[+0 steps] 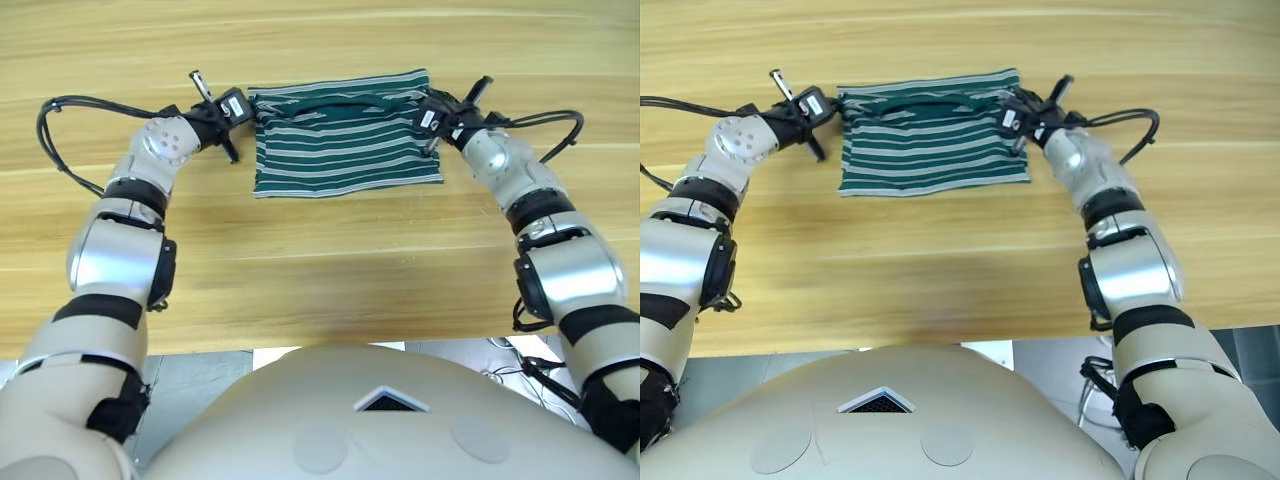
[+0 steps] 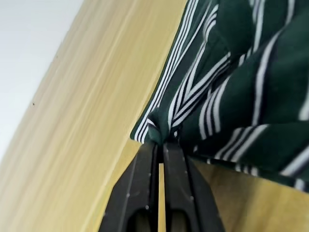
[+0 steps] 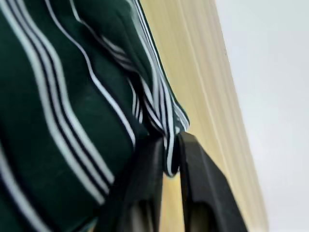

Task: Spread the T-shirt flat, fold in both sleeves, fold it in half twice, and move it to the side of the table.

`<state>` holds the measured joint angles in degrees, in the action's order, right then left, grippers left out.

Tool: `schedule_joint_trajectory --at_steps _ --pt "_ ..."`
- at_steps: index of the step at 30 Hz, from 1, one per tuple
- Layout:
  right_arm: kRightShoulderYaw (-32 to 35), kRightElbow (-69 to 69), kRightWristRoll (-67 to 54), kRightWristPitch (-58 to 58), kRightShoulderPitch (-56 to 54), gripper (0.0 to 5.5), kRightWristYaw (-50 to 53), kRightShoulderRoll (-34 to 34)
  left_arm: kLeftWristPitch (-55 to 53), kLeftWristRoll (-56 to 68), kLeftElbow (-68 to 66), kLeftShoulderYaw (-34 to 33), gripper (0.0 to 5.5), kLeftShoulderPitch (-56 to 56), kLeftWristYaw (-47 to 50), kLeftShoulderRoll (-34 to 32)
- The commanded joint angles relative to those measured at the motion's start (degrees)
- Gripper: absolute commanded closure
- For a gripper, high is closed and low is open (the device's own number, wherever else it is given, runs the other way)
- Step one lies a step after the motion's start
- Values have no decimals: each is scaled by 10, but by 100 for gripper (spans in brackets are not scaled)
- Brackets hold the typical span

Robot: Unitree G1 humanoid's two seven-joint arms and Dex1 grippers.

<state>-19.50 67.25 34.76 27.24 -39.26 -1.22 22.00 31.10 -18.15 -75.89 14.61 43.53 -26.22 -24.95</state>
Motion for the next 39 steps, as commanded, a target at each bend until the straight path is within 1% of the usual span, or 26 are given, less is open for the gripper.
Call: schedule_joint_trajectory --at_steps 1,4,6,7,9,11,12,14,16,17,19,22,26,28,30,31,32,33,34,35,37,38,39 --pt "54 34 -70 5 -9 447 8 -12 -69 26 -14 -42 508 29 10 9" --pt "135 44 -170 5 -19 393 -35 -27 -114 51 -16 -81 460 46 40 17" --pt "194 50 -245 -8 -26 366 -84 -40 -133 90 -15 -131 439 67 77 23" --pt "216 50 -275 -10 -26 345 -115 -48 -145 129 -15 -175 419 80 80 27" --pt "239 44 -313 -5 -23 317 -165 -59 -158 191 -13 -241 393 95 65 33" --pt "260 21 -355 15 -12 280 -238 -62 -188 254 -14 -305 389 104 33 36" --pt "260 1 -368 36 2 265 -280 -60 -204 283 -14 -336 389 106 21 35" --pt "240 -57 -372 83 42 229 -347 -49 -214 310 -13 -367 389 103 10 30" --pt "208 -128 -356 126 92 193 -395 -30 -200 305 -8 -370 389 89 -1 27" --pt "189 -156 -333 140 115 182 -401 -14 -187 298 -6 -365 389 79 -7 27" --pt "149 -174 -240 147 138 150 -343 24 -165 285 -2 -354 389 61 -15 28" --pt "90 -157 -104 104 134 95 -222 63 -135 271 2 -344 389 38 -20 30" --pt "-2 -131 17 58 138 95 -149 86 -95 262 9 -338 389 14 -18 32" --pt "-38 -156 47 58 163 95 -150 106 -79 259 12 -334 389 7 -17 32" --pt "-61 -327 -52 138 262 95 -246 156 -68 260 14 -333 389 1 -20 29" --pt "-87 -463 -141 182 321 95 -280 209 -62 260 16 -333 389 -1 -21 27" --pt "-107 -579 -216 215 365 95 -296 260 -58 260 17 -334 389 -3 -21 24" --pt "-120 -678 -276 253 399 95 -290 316 -54 260 18 -334 389 -4 -22 22" --pt "-127 -752 -319 296 426 95 -281 364 -50 260 19 -334 389 -6 -23 20" --pt "-132 -799 -353 330 442 95 -275 398 -48 260 19 -334 389 -6 -23 20" --pt "-148 -842 -404 369 452 95 -282 429 -45 260 20 -333 389 -5 -23 20" --pt "-163 -845 -427 371 445 95 -295 427 -43 261 21 -334 389 -5 -24 22" --pt "-170 -837 -447 354 436 95 -307 411 -41 262 22 -334 389 -5 -26 24"
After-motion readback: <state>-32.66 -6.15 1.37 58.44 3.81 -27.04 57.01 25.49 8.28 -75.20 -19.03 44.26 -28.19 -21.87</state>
